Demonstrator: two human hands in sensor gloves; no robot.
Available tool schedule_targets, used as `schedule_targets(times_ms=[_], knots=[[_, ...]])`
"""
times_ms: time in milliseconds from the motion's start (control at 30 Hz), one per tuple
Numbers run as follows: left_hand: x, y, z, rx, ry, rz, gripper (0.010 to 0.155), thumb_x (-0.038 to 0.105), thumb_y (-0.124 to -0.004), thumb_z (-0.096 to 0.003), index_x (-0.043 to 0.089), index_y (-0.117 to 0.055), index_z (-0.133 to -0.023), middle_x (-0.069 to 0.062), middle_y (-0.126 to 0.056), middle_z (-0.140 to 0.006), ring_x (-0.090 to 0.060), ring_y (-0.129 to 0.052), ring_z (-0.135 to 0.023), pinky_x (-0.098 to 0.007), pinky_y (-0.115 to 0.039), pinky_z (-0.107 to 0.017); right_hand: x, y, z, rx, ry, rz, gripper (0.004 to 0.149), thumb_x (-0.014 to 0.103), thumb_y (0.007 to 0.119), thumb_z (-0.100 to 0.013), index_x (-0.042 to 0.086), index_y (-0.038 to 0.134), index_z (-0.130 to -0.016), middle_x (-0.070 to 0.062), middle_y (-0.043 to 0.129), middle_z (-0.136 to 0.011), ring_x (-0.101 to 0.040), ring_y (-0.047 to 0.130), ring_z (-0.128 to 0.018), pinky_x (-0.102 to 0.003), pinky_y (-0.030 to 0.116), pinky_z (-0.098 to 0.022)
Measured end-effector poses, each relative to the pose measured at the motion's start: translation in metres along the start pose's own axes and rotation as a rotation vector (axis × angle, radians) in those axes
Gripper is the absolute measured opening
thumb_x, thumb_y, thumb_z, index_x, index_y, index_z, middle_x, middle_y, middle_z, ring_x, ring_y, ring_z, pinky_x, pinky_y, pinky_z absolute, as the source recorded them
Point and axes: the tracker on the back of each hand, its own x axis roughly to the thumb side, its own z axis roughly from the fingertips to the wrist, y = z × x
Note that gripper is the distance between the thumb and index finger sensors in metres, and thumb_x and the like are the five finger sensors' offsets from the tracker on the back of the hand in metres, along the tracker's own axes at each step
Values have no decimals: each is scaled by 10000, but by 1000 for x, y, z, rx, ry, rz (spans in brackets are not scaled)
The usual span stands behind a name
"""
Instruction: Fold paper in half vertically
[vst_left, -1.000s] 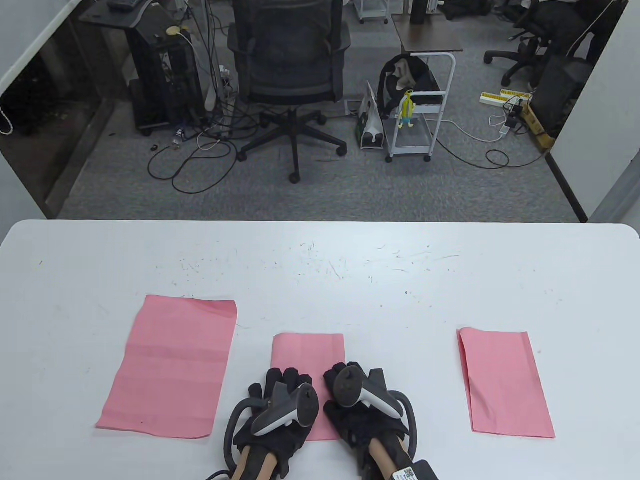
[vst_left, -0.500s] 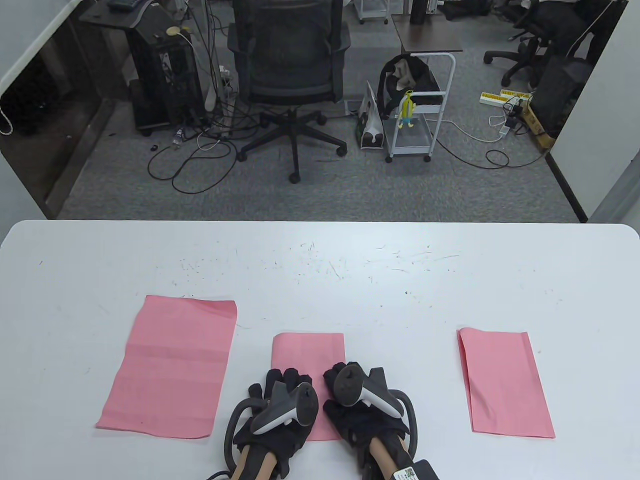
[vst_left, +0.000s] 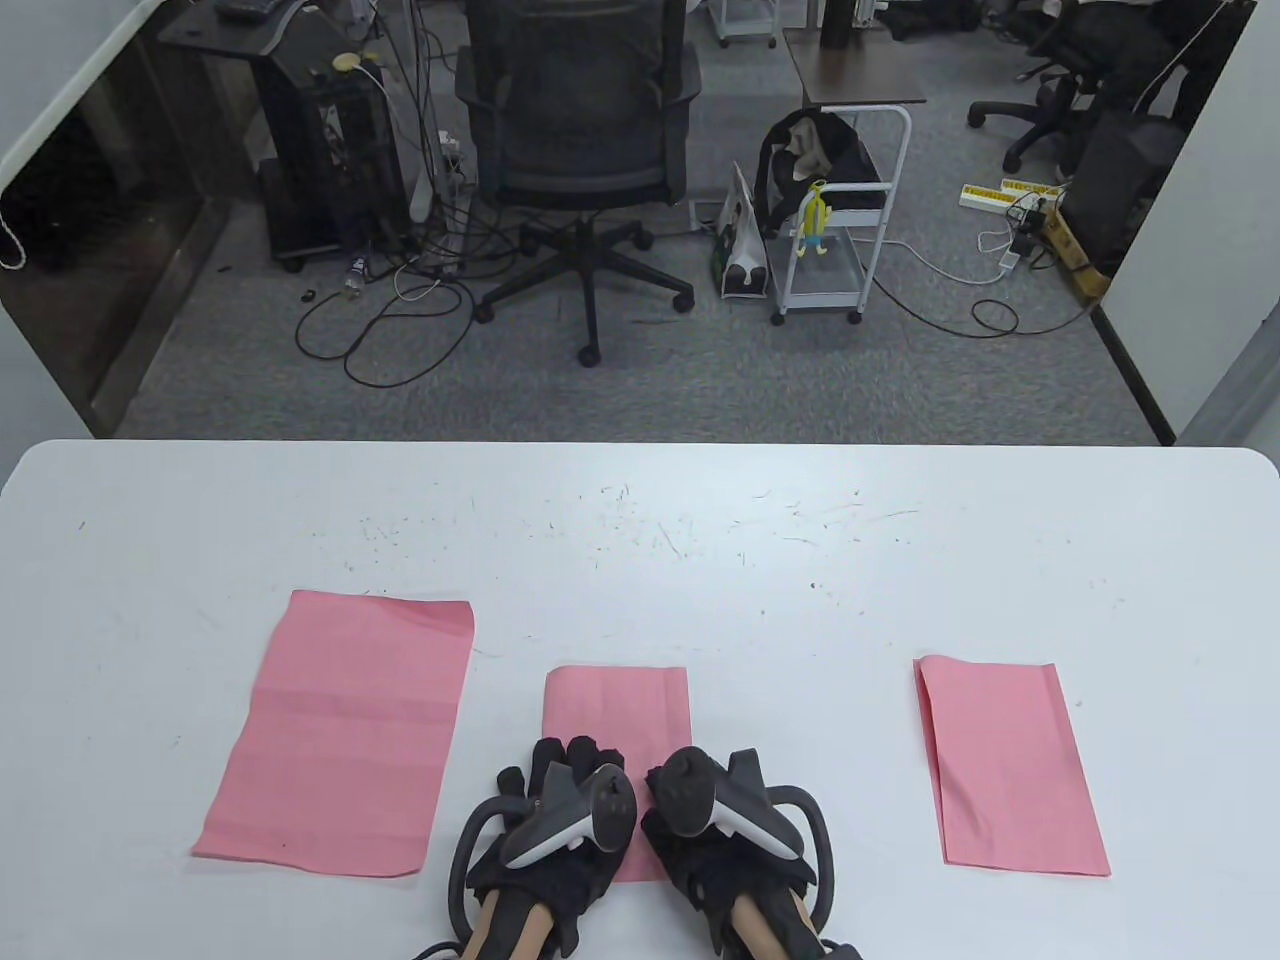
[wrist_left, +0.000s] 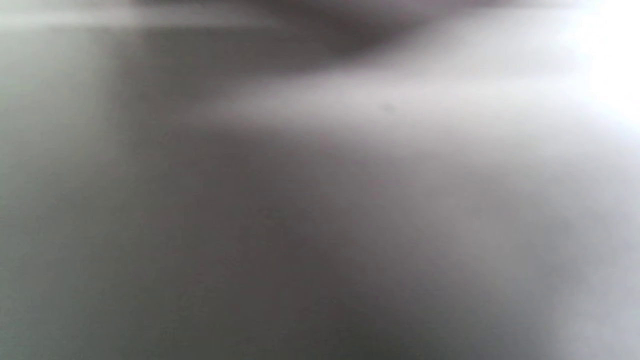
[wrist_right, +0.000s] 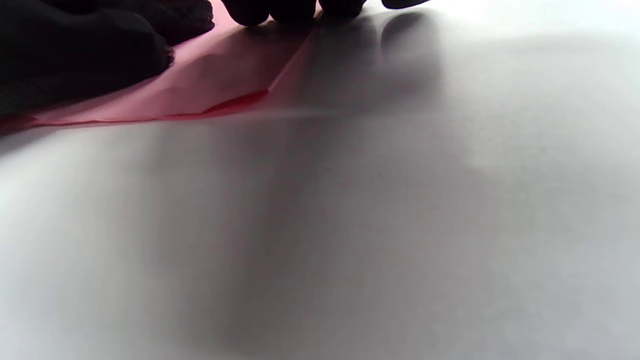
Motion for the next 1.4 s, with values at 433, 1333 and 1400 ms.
schedule_targets(times_ms=[433, 1333, 1400], knots=[[0, 0, 0, -2, -1, 0, 747, 554, -379, -589, 256, -20, -1172, -82, 24, -1237, -448, -18, -1143, -726, -191, -802, -1, 0, -1, 27, 3, -19, 588, 500, 626, -476, 284, 556, -1018, -3, 538, -1108, -275, 531, -1033, -524, 520, -738], [1, 2, -1, -20, -1, -8, 749, 554, -383, -591, 253, -17, -1172, -84, 32, -1235, -451, -17, -1142, -726, -193, -806, -1, -33, -81, 92, 236, -27, 594, 514, 608, -487, 372, 436, -1038, 77, 371, -1153, -207, 396, -1083, -504, 445, -781], [1, 2, -1, -22, -1, -9, 748, 554, -383, -591, 255, -17, -1170, -86, 31, -1235, -452, -18, -1143, -727, -195, -806, -2, -33, -81, 97, 235, -31, 593, 513, 609, -487, 371, 440, -1038, 79, 375, -1152, -207, 401, -1082, -505, 447, -780]])
